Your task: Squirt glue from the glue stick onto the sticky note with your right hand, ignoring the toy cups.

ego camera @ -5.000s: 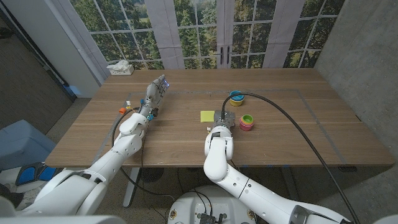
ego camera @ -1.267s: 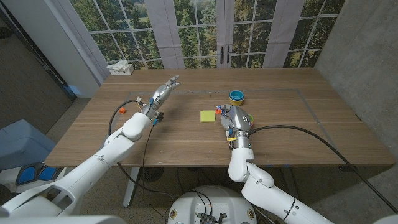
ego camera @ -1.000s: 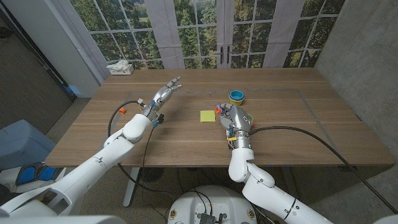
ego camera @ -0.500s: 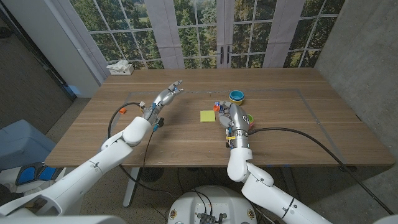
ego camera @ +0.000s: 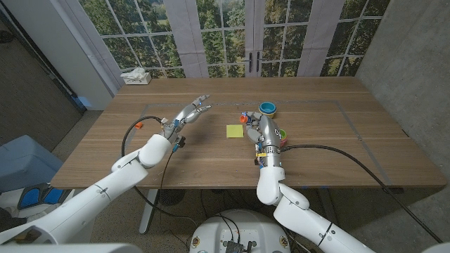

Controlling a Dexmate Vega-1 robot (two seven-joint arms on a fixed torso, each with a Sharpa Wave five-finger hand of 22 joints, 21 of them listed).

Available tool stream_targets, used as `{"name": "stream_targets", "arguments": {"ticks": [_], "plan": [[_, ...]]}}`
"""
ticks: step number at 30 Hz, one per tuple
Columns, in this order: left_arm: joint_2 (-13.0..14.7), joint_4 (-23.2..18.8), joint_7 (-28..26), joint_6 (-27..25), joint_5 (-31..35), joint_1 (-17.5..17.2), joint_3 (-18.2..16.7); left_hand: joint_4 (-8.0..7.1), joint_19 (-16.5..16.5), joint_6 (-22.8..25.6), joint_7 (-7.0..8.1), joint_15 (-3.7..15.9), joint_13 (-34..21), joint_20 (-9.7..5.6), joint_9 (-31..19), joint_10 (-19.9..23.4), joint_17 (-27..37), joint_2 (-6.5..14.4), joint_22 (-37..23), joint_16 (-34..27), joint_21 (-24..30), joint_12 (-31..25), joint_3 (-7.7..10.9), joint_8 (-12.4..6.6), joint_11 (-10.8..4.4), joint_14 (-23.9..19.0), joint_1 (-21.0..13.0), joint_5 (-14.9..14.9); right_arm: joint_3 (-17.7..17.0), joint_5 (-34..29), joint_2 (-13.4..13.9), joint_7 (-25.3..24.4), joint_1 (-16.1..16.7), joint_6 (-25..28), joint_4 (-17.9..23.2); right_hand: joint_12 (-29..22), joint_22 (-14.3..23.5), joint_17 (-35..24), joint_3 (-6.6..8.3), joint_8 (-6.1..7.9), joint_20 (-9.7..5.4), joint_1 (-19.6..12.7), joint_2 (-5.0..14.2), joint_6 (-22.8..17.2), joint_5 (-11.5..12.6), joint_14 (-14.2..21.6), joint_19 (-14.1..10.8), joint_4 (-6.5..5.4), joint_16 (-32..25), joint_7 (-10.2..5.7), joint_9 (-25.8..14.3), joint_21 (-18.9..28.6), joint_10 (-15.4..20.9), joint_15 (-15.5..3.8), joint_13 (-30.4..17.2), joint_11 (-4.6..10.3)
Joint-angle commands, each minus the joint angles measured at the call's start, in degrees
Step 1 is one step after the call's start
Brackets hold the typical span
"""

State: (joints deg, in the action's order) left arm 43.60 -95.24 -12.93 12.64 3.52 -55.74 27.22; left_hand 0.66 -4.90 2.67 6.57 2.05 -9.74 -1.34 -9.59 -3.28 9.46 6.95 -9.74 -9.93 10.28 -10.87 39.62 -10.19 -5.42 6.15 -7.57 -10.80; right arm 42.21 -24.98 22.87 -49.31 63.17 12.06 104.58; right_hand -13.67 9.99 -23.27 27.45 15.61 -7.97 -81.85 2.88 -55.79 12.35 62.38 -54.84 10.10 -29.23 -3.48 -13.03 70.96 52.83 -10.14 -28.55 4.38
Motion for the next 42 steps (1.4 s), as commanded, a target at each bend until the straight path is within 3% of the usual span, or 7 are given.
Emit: {"name": "stream_targets", "arguments": {"ticks": [1,6,11,15,42], "plan": [[1.41,-3.81,-1.26,-3.24,3.17,-2.12,0.14,-0.08,0.17,0.3,0.28,1.81,-0.2,0.22,-0.2,0.54,0.17,3.7,-0.13,-0.45,0.6,-0.33,-0.07,-0.29,-0.24,-0.13,-0.39,0.09,-1.54,3.07,0.2,2.02,0.96,-4.06,0.69,-0.36,0.27,-0.19,0.2,-0.27,-5.09,0.24,0.43,-6.92,0.33,0.86,-0.05,-0.36,0.12,6.44,-0.24,-0.17,3.78,-2.32,-0.24,-3.06],[1.46,-4.57,-1.05,-3.93,3.2,-2.81,0.38,-0.13,0.34,0.54,0.47,1.79,-0.2,0.25,-0.2,0.71,0.17,3.77,-0.13,-0.59,0.67,-0.35,-0.04,-0.32,-0.36,-0.57,-0.41,0.08,-2.31,4.27,0.36,2.73,1.54,-5.17,1.1,-0.31,0.29,-0.28,0.25,-0.35,-5.08,0.15,0.42,-6.94,0.34,0.86,-0.05,-0.29,0.14,6.44,-0.24,-0.19,3.76,-2.42,-0.27,-3.14],[1.66,-5.35,-0.76,-4.92,3.94,-2.93,0.81,-0.56,1.3,0.78,0.67,0.55,-0.21,2.15,-0.2,1.11,0.32,3.66,-0.13,-1.39,1.01,-0.36,0.01,-0.23,-1.26,-3.53,-0.15,0.06,-3.0,5.62,0.53,3.64,2.17,-6.34,1.62,-0.25,0.3,-0.38,0.25,-0.4,-5.1,0.17,0.41,-6.98,0.33,0.84,-0.06,-0.3,0.15,6.5,-0.27,-0.21,3.75,-2.36,-0.27,-3.11],[1.89,-5.91,-0.69,-5.39,4.56,-3.15,1.08,-0.53,1.46,0.9,0.87,0.34,-0.21,2.51,-0.2,1.25,0.26,3.65,-0.12,-1.42,1.03,-0.37,0.31,-0.23,-1.58,-4.25,-0.23,-0.01,-3.44,6.19,0.54,3.9,2.65,-7.11,2.07,-0.15,0.31,-0.48,0.28,-0.45,-5.09,0.15,0.42,-7.05,0.33,0.85,-0.07,-0.29,0.16,6.48,-0.27,-0.23,3.69,-2.37,-0.25,-3.11],[2.63,-7.32,1.12,-8.94,8.29,-2.38,3.5,-1.34,2.76,1.89,0.72,0.44,-0.23,3.12,-0.22,2.35,0.41,3.6,-0.19,-0.8,1.3,-0.51,1.23,-0.35,-2.18,-4.61,0.32,-0.09,-5.51,8.37,0.33,4.28,5.47,-13.15,2.5,-0.06,0.33,-0.96,0.43,-0.67,-5.11,0.29,0.51,-7.19,0.35,0.84,-0.1,-0.33,0.3,6.48,-0.59,-0.39,3.97,-2.31,-0.46,-3.1]]}}
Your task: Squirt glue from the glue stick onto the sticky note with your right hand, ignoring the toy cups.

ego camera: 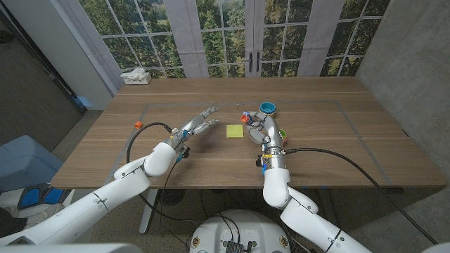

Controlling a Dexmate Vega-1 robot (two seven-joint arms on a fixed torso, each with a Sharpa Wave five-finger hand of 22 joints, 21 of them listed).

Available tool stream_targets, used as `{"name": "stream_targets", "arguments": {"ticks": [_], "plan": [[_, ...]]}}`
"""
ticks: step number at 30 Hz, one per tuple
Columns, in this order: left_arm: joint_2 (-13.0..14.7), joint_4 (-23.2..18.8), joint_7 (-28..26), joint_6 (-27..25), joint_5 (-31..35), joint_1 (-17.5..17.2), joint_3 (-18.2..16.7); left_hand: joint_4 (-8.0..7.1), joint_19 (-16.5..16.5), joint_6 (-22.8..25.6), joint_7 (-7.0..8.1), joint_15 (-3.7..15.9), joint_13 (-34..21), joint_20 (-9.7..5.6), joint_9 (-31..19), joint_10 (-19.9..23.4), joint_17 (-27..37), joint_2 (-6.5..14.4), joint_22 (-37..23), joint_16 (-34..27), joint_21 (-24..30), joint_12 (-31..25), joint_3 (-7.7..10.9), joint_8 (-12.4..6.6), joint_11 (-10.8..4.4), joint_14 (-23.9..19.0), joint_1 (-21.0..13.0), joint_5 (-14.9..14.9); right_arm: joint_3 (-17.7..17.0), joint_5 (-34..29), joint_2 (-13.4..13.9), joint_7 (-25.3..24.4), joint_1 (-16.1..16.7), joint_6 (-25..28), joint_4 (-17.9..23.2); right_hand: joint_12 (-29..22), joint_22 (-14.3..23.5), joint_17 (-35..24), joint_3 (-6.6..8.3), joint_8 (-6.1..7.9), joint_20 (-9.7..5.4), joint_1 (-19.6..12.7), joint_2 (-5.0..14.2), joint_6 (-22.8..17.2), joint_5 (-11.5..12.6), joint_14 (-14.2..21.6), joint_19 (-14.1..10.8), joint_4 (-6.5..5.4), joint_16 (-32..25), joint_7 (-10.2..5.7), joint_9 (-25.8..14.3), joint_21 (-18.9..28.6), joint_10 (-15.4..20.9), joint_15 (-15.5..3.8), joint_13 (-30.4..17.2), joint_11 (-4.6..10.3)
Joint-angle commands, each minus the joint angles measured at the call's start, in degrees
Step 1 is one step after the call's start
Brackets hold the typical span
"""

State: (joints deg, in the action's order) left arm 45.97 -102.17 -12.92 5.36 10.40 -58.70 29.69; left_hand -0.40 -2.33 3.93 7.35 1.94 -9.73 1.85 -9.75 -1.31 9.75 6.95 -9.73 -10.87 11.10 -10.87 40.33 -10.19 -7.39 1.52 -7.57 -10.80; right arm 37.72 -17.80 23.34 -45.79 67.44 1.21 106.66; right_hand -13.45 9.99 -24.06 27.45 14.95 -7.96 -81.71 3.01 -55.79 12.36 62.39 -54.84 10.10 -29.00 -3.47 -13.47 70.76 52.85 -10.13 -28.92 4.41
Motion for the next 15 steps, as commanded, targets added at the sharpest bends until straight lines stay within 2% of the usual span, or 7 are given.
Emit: {"name": "stream_targets", "arguments": {"ticks": [1,7,9,15], "plan": [[0.32,-0.43,1.41,-1.83,1.41,0.69,1.12,-0.45,0.2,0.72,-0.09,0.6,-0.23,-0.04,-0.07,0.62,0.15,3.82,-0.2,0.17,0.47,-0.57,0.66,-0.36,-0.39,0.08,0.34,-0.12,-1.12,1.41,-0.09,1.01,1.25,-2.5,0.56,-0.34,0.33,-0.19,0.44,-0.04,-5.11,0.15,0.38,-7.17,0.35,0.83,-0.1,-0.33,0.08,6.48,-0.15,-0.19,4.09,-2.31,-0.12,-3.11],[0.61,-0.98,2.01,-3.28,2.49,1.15,1.66,-0.97,0.14,1.33,-0.54,0.72,-0.24,-0.04,-0.07,1.4,0.22,3.85,-0.22,0.28,0.37,-0.74,0.98,-0.49,-0.4,0.2,0.58,-0.15,-1.43,1.84,-0.27,1.52,1.51,-3.5,0.99,-0.27,0.33,-0.29,0.47,-0.12,-5.11,0.21,0.45,-7.1,0.36,0.87,-0.12,-0.38,0.09,6.45,-0.21,-0.22,4.07,-2.25,-0.13,-3.09],[0.71,-1.17,2.29,-3.84,2.81,1.38,1.83,-1.17,0.16,1.86,-1.04,0.7,-0.25,-0.05,-0.07,1.87,0.22,3.69,-0.23,0.38,0.35,-0.83,1.1,-0.6,0.04,0.35,0.72,-0.15,-1.53,1.92,-0.38,1.56,1.57,-3.83,1.03,-0.24,0.32,-0.33,0.48,-0.13,-5.12,0.19,0.41,-7.14,0.36,0.86,-0.11,-0.34,0.1,6.49,-0.22,-0.24,4.07,-2.28,-0.12,-3.1],[0.76,-1.45,3.76,-5.24,3.29,2.37,2.65,-1.09,-0.01,2.17,-1.68,1.13,-0.26,-0.22,-0.07,2.26,0.14,3.3,-0.25,0.7,0.24,-0.83,0.91,-0.57,0.33,1.18,0.85,-0.04,-2.0,2.84,-0.55,2.3,1.89,-4.58,1.55,-0.2,0.33,-0.45,0.55,-0.16,-5.11,0.13,0.43,-7.21,0.39,0.93,-0.12,-0.29,0.12,6.56,-0.3,-0.29,4.07,-2.37,-0.19,-3.12]]}}
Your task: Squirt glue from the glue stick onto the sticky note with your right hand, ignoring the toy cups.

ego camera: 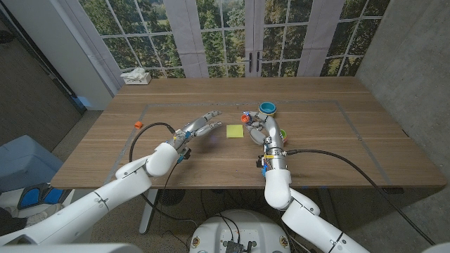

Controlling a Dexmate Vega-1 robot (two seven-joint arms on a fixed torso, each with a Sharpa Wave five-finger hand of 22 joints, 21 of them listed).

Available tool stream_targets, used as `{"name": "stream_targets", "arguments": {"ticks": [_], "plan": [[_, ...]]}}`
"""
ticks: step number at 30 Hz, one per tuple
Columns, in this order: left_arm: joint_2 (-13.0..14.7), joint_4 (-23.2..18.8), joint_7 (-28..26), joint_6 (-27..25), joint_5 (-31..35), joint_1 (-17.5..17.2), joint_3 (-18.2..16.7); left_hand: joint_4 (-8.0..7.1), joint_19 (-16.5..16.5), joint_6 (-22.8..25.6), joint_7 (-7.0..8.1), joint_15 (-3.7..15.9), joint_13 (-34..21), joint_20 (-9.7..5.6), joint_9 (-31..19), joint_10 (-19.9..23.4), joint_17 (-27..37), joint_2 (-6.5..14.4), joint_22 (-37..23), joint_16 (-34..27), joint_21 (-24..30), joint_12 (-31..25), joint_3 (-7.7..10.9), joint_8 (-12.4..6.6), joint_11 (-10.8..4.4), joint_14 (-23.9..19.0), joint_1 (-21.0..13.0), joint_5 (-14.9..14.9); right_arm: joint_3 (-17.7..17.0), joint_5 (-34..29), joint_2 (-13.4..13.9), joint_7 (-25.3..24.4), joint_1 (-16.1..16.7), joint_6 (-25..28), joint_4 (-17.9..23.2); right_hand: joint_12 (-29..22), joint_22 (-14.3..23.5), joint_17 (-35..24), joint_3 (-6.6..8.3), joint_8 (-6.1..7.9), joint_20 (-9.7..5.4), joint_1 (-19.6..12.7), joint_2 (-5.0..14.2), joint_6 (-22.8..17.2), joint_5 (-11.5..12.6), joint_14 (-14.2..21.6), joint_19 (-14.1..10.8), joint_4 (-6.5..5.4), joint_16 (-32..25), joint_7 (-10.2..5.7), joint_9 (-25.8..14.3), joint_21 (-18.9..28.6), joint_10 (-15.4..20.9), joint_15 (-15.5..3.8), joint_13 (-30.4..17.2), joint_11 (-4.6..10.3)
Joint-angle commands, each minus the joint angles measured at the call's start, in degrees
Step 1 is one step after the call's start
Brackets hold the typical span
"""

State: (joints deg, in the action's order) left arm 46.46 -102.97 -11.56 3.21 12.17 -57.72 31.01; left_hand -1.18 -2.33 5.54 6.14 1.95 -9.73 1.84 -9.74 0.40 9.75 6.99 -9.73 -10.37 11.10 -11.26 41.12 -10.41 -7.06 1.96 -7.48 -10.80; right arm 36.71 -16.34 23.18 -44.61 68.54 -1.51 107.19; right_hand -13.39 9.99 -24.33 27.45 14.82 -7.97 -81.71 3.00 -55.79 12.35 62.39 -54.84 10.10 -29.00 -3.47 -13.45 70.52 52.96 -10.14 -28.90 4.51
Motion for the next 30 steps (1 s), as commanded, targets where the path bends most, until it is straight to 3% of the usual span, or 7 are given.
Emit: {"name": "stream_targets", "arguments": {"ticks": [1,11,23,30], "plan": [[0.25,-0.64,2.36,-3.18,1.66,1.49,1.41,-0.3,-0.03,0.56,-0.54,1.12,-0.26,-0.21,-0.08,0.54,0.14,3.25,-0.25,0.2,0.23,-0.41,0.09,-0.34,0.03,0.77,0.76,-0.03,-1.05,1.4,-0.39,1.18,0.82,-2.02,1.08,-0.27,0.33,-0.22,0.56,-0.03,-5.1,0.14,0.48,-7.24,0.4,0.99,-0.13,-0.31,0.1,6.56,-0.33,-0.05,4.01,-2.35,-0.21,-3.34],[0.64,-1.72,3.91,-6.6,2.94,2.45,2.43,-0.22,-0.45,0.88,-0.54,1.07,-0.27,-0.17,-0.08,0.99,0.07,3.3,-0.26,0.31,0.05,-0.42,-0.06,-0.31,0.13,1.31,0.79,0.05,-1.64,2.63,-0.26,3.0,0.98,-3.25,1.96,-0.19,0.34,-0.32,0.6,-0.11,-5.11,0.18,0.44,-7.28,0.43,0.93,-0.15,-0.3,0.2,6.59,-0.4,-0.09,3.97,-2.33,-0.26,-3.35],[0.48,-0.88,5.59,-6.99,2.82,3.54,3.88,-0.28,-0.88,1.04,-0.26,0.99,-0.28,-0.16,-0.08,0.99,0.07,3.5,-0.27,0.33,-0.09,-0.24,-0.19,-0.21,-0.45,1.85,0.85,0.09,-2.06,3.58,-0.48,4.36,0.87,-4.91,1.83,-0.16,0.34,-0.46,0.64,-0.2,-5.12,0.28,0.42,-7.35,0.46,0.94,-0.17,-0.32,0.32,6.54,-0.52,-0.17,4.03,-2.32,-0.41,-3.22],[0.76,-0.65,6.67,-7.1,3.09,4.25,4.55,-0.45,-1.05,1.84,0.96,0.85,-0.28,-0.07,-0.07,1.38,0.08,3.72,-0.29,0.22,-0.11,-0.24,-0.19,-0.37,-1.05,1.97,0.88,0.07,-1.9,4.28,-0.91,5.26,0.81,-5.29,1.85,-0.12,0.35,-0.5,0.67,-0.29,-5.11,0.3,0.45,-7.31,0.47,0.98,-0.19,-0.33,0.38,6.55,-0.56,-0.2,4.13,-2.32,-0.4,-3.32]]}}
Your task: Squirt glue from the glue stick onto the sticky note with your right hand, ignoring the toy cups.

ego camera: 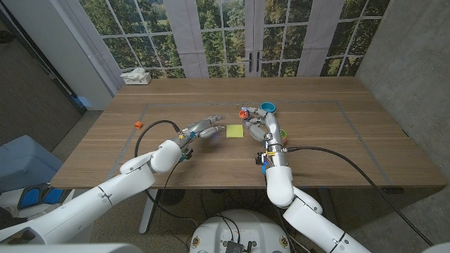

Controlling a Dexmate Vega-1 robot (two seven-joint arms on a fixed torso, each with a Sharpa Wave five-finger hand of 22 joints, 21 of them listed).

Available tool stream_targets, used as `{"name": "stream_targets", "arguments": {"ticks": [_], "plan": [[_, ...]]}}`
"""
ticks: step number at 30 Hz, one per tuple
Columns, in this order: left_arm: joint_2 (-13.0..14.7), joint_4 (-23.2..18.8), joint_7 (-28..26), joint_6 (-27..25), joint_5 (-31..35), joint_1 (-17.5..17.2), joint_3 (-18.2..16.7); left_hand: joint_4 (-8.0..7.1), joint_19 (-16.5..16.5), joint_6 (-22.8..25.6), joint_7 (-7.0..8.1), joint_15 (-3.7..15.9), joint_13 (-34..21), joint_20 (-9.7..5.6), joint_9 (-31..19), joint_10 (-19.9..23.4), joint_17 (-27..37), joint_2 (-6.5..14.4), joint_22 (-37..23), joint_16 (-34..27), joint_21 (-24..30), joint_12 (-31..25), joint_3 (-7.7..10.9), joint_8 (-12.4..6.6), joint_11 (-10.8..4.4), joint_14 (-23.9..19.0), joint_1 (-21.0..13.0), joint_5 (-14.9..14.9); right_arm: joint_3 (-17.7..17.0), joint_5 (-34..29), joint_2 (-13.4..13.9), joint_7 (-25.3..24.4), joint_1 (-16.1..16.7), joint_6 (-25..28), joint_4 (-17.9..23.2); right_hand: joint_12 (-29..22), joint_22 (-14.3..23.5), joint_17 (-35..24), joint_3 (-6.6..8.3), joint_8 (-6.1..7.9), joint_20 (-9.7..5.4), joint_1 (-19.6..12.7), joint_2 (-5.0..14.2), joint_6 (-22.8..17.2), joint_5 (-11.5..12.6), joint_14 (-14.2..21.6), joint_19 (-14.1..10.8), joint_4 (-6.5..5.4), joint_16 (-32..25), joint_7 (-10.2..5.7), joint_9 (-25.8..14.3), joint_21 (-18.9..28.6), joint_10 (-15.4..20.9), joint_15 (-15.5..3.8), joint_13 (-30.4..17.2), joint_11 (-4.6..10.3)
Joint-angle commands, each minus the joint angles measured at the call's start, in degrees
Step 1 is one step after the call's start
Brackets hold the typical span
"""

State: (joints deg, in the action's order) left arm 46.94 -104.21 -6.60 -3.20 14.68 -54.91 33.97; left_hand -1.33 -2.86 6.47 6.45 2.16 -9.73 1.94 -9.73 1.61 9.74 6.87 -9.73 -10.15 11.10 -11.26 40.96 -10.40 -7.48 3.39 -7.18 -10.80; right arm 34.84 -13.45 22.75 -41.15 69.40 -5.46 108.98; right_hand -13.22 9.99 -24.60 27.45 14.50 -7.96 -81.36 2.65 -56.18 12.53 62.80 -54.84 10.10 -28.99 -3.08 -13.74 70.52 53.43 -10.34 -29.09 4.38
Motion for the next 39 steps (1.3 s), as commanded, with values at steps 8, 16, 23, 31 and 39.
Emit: {"name": "stream_targets", "arguments": {"ticks": [8,16,23,31,39], "plan": [[0.18,1.48,2.87,-0.6,0.68,2.3,2.4,-0.6,-0.74,1.26,1.08,0.64,-0.29,-0.13,-0.08,0.36,0.17,3.88,-0.29,-0.08,-0.15,-0.22,-0.08,-0.36,-1.4,0.68,0.75,0.08,0.25,2.71,-1.01,3.61,-0.74,-1.15,0.54,-0.32,0.35,-0.31,0.68,0.02,-5.11,-0.04,0.84,-7.0,0.32,0.73,-0.23,-0.33,0.37,6.17,-0.34,-0.22,3.7,-2.14,-0.35,-3.06],[0.45,1.3,4.51,-1.35,1.21,3.02,3.27,-0.92,-1.14,1.66,1.24,0.59,-0.29,-0.09,-0.08,0.36,0.23,3.87,-0.3,-0.07,-0.26,-0.12,-0.01,-0.39,-1.69,0.95,0.94,0.06,0.29,3.79,-1.29,4.76,-1.32,-1.39,0.65,-0.23,0.35,-0.37,0.69,-0.03,-5.12,-0.04,0.75,-7.01,0.33,0.67,-0.26,-0.28,0.46,6.2,-0.4,-0.24,3.69,-2.12,-0.31,-3.13],[0.52,0.8,5.45,-2.34,2.75,3.77,4.15,-1.05,-1.47,1.77,1.21,0.46,-0.3,-0.17,-0.09,-0.08,0.2,3.75,-0.31,0.04,-0.31,0.12,-0.03,-0.29,-1.79,1.44,1.05,0.07,0.06,4.6,-1.21,5.41,-1.32,-1.29,1.13,-0.18,0.35,-0.49,0.71,-0.07,-5.12,-0.02,0.74,-7.03,0.34,0.73,-0.3,-0.28,0.46,6.26,-0.47,-0.26,3.68,-2.1,-0.34,-3.3],[0.34,0.24,7.21,-3.8,4.7,5.07,5.41,-0.8,-2.44,0.89,0.85,0.41,-0.31,-0.13,-0.09,-0.84,0.09,2.56,-0.32,0.14,-0.5,0.44,-0.58,0.14,-1.97,2.02,1.44,0.22,-0.26,5.17,-1.11,5.66,-1.23,-1.78,1.38,-0.17,0.35,-0.43,0.67,-0.14,-5.11,-0.05,0.66,-7.08,0.34,0.79,-0.33,-0.24,0.56,6.2,-0.48,-0.29,3.7,-2.19,-0.43,-3.12],[0.09,0.53,8.58,-3.52,4.71,5.9,5.92,0.29,-3.7,0.53,1.1,0.9,-0.34,-0.83,-0.06,-1.37,0.05,-1.04,-0.34,0.22,-0.58,0.52,-2.56,0.23,-2.25,3.05,2.9,0.6,-0.59,5.45,-0.96,5.82,-1.06,-1.9,1.55,-0.13,0.35,-0.55,0.75,-0.2,-5.12,0.04,0.82,-7.08,0.39,0.88,-0.32,-0.34,0.59,6.23,-0.57,-0.35,3.77,-2.03,-0.46,-3.08]]}}
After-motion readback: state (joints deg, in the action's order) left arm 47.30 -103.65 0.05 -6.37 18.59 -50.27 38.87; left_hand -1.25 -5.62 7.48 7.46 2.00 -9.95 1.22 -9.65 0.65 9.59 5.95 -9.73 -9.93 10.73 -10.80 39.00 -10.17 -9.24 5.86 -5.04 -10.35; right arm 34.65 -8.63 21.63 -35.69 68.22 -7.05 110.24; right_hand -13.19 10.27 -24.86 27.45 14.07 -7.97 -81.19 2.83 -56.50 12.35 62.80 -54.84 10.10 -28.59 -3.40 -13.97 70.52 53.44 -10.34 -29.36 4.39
